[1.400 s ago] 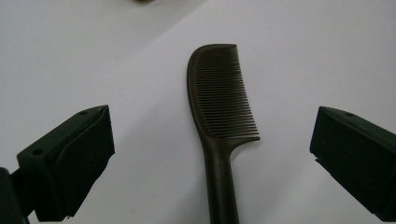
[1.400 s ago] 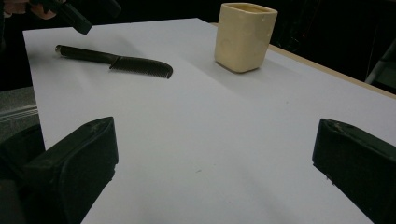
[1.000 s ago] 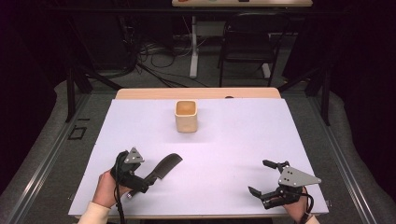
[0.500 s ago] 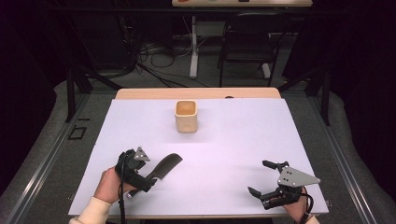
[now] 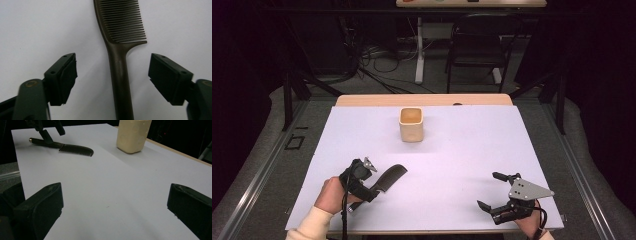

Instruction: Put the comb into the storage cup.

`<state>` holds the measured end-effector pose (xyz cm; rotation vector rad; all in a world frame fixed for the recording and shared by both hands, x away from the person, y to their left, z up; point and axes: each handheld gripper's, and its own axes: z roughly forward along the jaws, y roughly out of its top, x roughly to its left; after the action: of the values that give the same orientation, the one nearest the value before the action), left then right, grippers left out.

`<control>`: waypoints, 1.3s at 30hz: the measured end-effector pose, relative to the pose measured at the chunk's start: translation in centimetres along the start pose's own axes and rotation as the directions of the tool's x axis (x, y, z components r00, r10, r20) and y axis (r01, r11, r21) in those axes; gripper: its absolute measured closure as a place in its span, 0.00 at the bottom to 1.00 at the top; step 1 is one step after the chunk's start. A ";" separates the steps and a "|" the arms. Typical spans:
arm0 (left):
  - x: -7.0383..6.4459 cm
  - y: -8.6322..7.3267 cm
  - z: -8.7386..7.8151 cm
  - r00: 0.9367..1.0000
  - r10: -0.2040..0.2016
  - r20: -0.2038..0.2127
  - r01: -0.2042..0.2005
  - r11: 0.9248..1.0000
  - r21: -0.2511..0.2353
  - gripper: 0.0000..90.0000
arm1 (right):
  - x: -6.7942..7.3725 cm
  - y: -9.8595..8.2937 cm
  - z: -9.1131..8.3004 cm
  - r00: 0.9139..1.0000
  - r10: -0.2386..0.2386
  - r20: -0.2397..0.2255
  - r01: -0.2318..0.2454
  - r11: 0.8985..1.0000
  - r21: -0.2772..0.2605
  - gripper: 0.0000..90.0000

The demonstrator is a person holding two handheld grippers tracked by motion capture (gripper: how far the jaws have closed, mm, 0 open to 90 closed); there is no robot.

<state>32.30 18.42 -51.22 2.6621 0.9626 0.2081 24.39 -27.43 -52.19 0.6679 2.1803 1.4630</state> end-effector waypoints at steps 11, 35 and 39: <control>0.1 0.8 0.6 0.999 -0.005 0.038 0.002 0.996 0.085 0.57 | 0.0 0.0 0.0 1.000 0.003 -0.001 -0.003 1.000 0.003 0.00; 0.1 1.8 1.9 0.998 -0.010 0.056 0.000 0.984 0.178 0.75 | 0.0 0.0 0.1 1.000 0.005 -0.002 -0.005 1.000 0.007 0.00; 0.2 1.7 2.0 0.998 -0.026 0.056 0.016 0.984 0.177 0.76 | 0.0 0.0 0.1 1.000 0.006 -0.001 -0.006 1.000 0.005 0.00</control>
<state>33.99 16.85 -52.49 2.7987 1.0348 0.0422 24.40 -27.36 -52.26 0.6764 2.1858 1.4618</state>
